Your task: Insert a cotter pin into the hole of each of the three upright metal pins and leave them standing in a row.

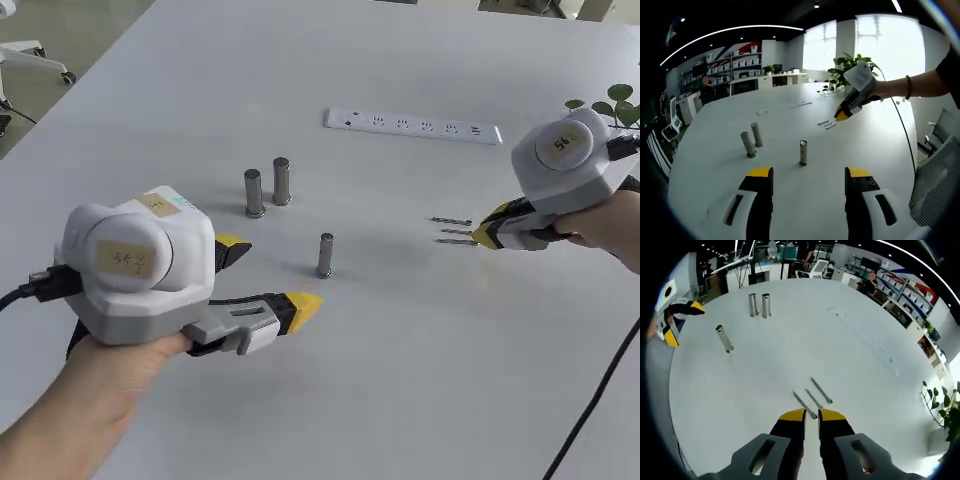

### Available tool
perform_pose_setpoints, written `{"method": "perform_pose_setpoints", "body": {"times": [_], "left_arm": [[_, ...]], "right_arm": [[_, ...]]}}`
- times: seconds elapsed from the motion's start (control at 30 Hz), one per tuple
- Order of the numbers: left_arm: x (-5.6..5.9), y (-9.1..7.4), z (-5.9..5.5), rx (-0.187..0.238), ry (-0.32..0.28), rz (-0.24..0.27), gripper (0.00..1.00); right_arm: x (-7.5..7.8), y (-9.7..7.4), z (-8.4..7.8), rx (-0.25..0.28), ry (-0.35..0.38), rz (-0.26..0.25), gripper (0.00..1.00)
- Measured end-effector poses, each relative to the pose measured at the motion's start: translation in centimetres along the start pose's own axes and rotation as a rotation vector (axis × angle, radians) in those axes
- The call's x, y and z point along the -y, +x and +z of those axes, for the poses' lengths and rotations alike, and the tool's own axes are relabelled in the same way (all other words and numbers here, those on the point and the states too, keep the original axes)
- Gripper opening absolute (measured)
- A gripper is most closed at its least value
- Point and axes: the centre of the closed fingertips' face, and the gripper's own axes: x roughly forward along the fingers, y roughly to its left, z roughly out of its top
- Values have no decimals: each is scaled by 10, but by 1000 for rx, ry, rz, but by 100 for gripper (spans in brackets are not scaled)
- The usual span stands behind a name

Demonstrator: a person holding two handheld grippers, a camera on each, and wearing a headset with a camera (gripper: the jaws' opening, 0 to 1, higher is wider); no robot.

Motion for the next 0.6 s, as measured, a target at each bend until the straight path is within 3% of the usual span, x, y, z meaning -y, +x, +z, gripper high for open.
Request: {"method": "perform_pose_setpoints", "body": {"times": [0.2, 0.27, 0.6], "left_arm": [[1, 3, -7, -5, -10, -6, 57], [2, 4, -8, -7, -9, -17, 57], [5, 6, -15, -23, 18, -34, 57]], "right_arm": [[4, 11, 4, -15, -27, 24, 3], [13, 19, 8, -25, -43, 31, 3], [16, 31, -2, -84, -65, 71, 3]]}}
